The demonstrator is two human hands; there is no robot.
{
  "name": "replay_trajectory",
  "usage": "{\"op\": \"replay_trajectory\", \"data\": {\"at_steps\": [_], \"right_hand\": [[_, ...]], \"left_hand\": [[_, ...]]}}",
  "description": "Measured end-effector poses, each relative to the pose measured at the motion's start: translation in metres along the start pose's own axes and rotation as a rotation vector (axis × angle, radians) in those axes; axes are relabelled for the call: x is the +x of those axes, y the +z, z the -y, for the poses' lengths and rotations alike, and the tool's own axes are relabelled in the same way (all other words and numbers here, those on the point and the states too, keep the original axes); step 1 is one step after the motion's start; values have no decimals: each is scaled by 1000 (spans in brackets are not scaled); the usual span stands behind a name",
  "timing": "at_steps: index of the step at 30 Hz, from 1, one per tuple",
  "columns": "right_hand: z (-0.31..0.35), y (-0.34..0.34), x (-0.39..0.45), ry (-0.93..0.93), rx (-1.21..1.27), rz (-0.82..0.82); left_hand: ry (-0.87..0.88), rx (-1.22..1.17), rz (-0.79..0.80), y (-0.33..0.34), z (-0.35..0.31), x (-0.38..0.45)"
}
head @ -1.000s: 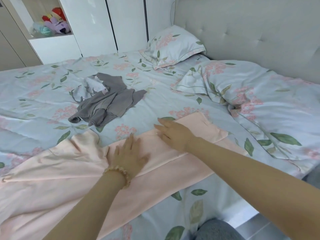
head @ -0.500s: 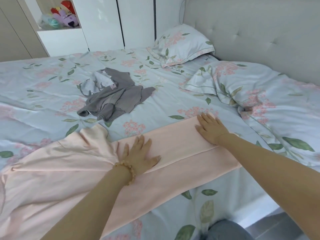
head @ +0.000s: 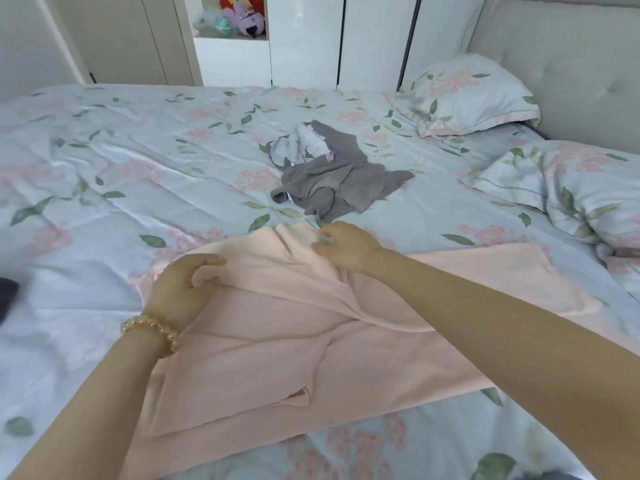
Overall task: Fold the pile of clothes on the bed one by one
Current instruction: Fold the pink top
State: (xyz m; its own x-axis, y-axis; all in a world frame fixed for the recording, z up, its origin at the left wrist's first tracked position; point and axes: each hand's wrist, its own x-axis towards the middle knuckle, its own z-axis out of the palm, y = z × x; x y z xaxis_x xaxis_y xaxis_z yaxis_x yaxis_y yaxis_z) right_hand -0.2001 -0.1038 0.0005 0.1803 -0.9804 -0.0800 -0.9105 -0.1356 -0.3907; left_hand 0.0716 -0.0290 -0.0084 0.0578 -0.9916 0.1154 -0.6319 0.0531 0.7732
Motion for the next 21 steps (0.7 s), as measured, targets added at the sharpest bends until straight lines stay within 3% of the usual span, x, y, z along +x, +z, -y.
{"op": "replay_trajectory", "data": {"at_steps": [3, 5, 10, 13, 16, 21], "right_hand": [[16, 18, 31, 220, 137, 1], [23, 24, 44, 322, 294, -10], [38, 21, 53, 293, 568, 41], [53, 10, 39, 140, 600, -62], [62, -6, 13, -155, 509, -190], [76, -15, -63, -577, 161, -131]], "left_hand": [[-130, 122, -142, -27, 32, 19], [-232, 124, -135, -40, 52, 28], [-313, -223, -7, -51, 81, 29], [-288, -275, 44, -53, 87, 35], [-272, -229, 15, -54, 91, 39], [-263, -292, -30, -55, 89, 41]]}}
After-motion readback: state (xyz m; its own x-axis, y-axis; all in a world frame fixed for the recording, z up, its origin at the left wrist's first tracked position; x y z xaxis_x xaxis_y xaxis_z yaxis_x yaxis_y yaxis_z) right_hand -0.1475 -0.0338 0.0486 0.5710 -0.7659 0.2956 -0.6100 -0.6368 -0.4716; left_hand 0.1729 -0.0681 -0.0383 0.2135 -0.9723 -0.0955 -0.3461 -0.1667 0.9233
